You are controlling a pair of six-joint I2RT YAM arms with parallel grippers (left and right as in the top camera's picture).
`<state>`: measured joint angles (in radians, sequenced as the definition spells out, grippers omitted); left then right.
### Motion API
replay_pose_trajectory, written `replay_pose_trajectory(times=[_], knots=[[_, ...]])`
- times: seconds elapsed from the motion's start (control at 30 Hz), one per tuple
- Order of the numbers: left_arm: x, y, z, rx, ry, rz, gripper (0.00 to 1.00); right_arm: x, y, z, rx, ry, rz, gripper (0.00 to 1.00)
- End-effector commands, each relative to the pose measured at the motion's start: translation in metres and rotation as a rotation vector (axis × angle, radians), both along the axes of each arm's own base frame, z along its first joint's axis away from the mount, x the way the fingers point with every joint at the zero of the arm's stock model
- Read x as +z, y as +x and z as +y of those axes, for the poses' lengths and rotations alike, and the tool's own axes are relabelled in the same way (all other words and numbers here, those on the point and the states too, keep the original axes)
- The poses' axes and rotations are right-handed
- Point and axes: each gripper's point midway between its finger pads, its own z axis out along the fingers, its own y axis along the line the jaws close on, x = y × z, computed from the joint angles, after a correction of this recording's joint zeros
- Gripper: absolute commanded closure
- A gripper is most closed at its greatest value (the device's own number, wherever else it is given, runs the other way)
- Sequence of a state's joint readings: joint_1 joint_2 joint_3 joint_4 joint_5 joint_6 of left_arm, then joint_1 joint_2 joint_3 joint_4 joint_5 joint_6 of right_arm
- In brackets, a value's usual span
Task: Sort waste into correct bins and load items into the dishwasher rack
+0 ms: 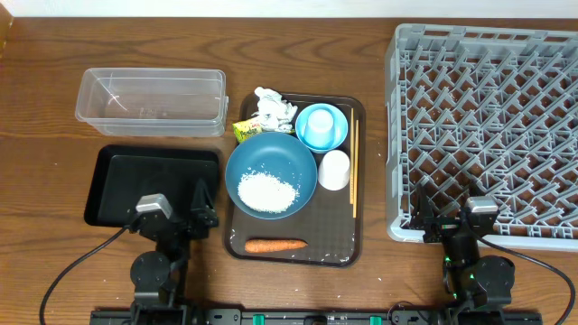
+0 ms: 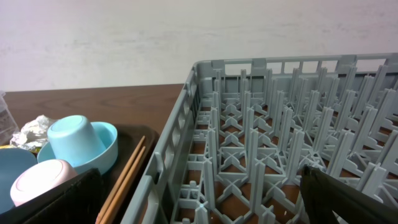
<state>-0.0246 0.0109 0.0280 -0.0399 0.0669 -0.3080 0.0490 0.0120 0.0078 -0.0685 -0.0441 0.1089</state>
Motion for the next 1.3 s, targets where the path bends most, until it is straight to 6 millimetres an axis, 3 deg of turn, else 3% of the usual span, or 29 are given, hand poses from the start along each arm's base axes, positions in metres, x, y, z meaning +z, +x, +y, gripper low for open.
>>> replay_pose_trajectory(times=[0.0,0.17,0.3,0.57,0.83,1.03,1.27], knots=[[-0.010,-0.003,-0.030,-0.143,-0.269,0.049,0.03,-0.001,0.000,-0.006,-0.028,-0.014,0.001,0.01],[0.014,-0.002,-0.033,-0.165,-0.360,-0.032,0.03,-0.001,0.000,-0.006,-0.028,-0.014,0.001,0.01],[0.043,-0.009,-0.053,-0.308,-0.352,-0.118,0.03,-0.001,0.000,-0.006,-0.028,-0.014,0.001,0.01],[0.074,-0.016,-0.064,-0.372,-0.253,-0.105,0.03,-0.001,0.000,-0.006,-0.028,-0.014,0.001,0.01],[0.077,0.004,-0.064,-0.348,-0.166,0.252,0.03,-0.001,0.000,-0.006,-0.028,-0.014,0.001,0.01],[0.064,0.015,-0.072,-0.374,-0.123,0.568,0.03,-0.001,0.000,-0.006,-0.028,-0.014,0.001,0.01],[0.050,0.024,-0.091,-0.377,-0.012,0.733,0.03,-0.001,0.000,-0.006,-0.028,-0.014,0.002,0.01]])
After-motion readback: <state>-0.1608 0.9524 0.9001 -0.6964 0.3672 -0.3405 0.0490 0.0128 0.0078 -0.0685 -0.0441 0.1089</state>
